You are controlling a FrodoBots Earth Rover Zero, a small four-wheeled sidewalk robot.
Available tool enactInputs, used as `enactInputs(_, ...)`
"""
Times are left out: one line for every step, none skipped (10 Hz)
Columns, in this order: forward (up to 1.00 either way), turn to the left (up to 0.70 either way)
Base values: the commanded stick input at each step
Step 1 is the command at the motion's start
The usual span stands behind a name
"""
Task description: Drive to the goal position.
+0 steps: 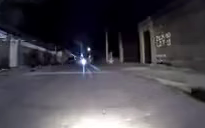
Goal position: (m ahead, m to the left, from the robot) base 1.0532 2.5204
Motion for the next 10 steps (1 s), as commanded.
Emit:
enactInputs(0.84,0.04)
enactInputs(0.84,0.04)
enactInputs(0.84,0.04)
enactInputs(0.84,0.04)
enactInputs(0.84,0.04)
enactInputs(0.84,0.04)
enactInputs(0.84,0.04)
enactInputs(0.85,0.04)
enactInputs(0.85,0.04)
enactInputs(0.85,0.04)
